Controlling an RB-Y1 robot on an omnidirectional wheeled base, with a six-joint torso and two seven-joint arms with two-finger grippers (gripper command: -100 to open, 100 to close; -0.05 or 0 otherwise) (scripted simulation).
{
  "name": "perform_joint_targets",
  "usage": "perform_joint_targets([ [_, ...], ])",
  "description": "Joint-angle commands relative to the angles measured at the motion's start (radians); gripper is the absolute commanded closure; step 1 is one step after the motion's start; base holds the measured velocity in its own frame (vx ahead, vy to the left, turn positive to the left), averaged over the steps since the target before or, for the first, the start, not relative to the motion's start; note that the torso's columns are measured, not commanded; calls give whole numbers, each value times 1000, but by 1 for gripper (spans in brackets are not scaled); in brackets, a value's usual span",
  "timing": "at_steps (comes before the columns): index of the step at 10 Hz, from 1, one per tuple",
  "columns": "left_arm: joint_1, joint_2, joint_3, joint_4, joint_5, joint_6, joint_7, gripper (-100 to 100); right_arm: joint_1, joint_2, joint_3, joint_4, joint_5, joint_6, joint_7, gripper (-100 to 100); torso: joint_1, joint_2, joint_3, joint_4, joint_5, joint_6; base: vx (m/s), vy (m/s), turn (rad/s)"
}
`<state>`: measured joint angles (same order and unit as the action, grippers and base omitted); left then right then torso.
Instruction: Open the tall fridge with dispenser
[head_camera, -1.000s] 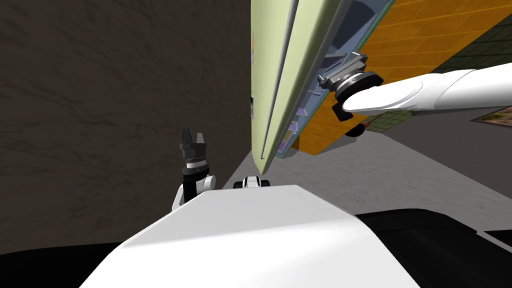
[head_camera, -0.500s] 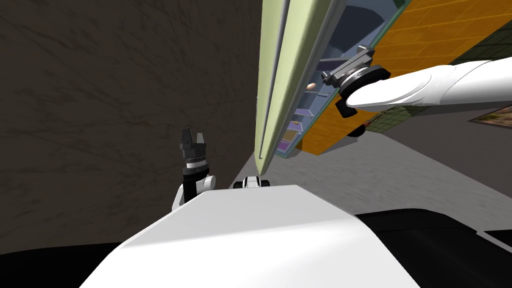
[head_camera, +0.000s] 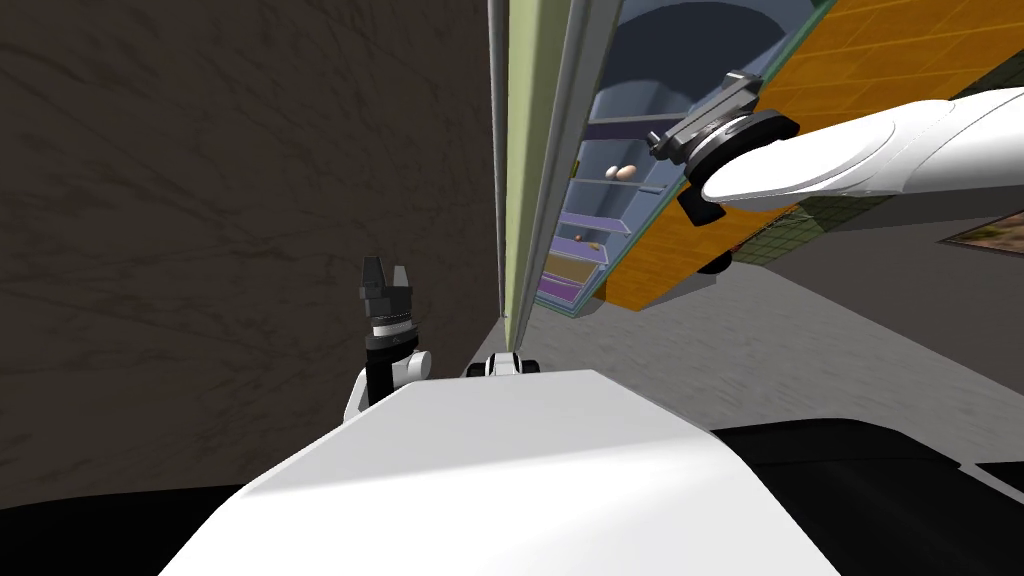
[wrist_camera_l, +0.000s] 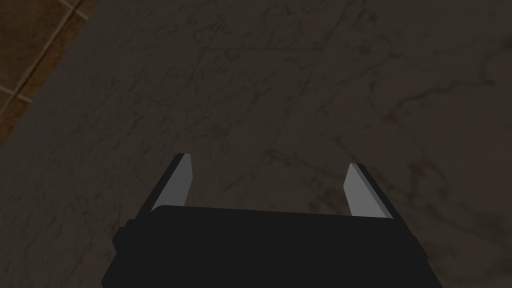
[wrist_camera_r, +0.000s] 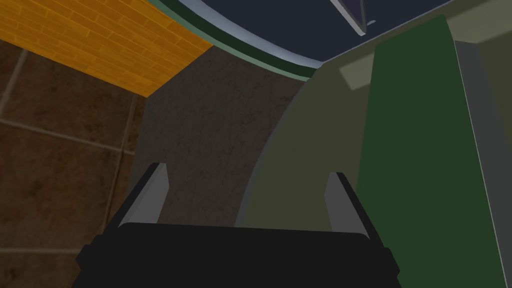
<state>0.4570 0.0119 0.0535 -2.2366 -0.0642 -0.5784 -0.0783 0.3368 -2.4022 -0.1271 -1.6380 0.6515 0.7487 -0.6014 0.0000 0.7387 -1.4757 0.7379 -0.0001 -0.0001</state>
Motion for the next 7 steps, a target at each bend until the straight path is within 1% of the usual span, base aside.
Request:
perform_joint_targets([
  [1, 0, 0, 0, 0, 0, 0, 0, 0, -26, -20, -8, 21, -18, -43, -3, -100, 1, 2, 1, 1, 0, 0, 21, -14, -45],
  [3, 0, 0, 0, 0, 0, 0, 0, 0, -43, -33, -14, 34, -30, -72, -6, -100, 1, 1, 1, 1, 0, 0, 13, -12, -30],
  [4, 0, 0, 0, 0, 0, 0, 0, 0, -61, -46, -20, 48, -42, -101, -8, -100, 0, 0, 0, 0, 0, 0, 17, -14, -58],
  [6, 0, 0, 0, 0, 0, 0, 0, 0, -78, -59, -25, 62, -54, -130, -10, -100, 0, -1, -1, 0, 0, 0, 18, -15, -34],
  [7, 0, 0, 0, 0, 0, 0, 0, 0, -77, -53, -20, 53, -50, -118, -6, -100, 0, -1, -1, 0, 0, 0, 7, -5, -5],
])
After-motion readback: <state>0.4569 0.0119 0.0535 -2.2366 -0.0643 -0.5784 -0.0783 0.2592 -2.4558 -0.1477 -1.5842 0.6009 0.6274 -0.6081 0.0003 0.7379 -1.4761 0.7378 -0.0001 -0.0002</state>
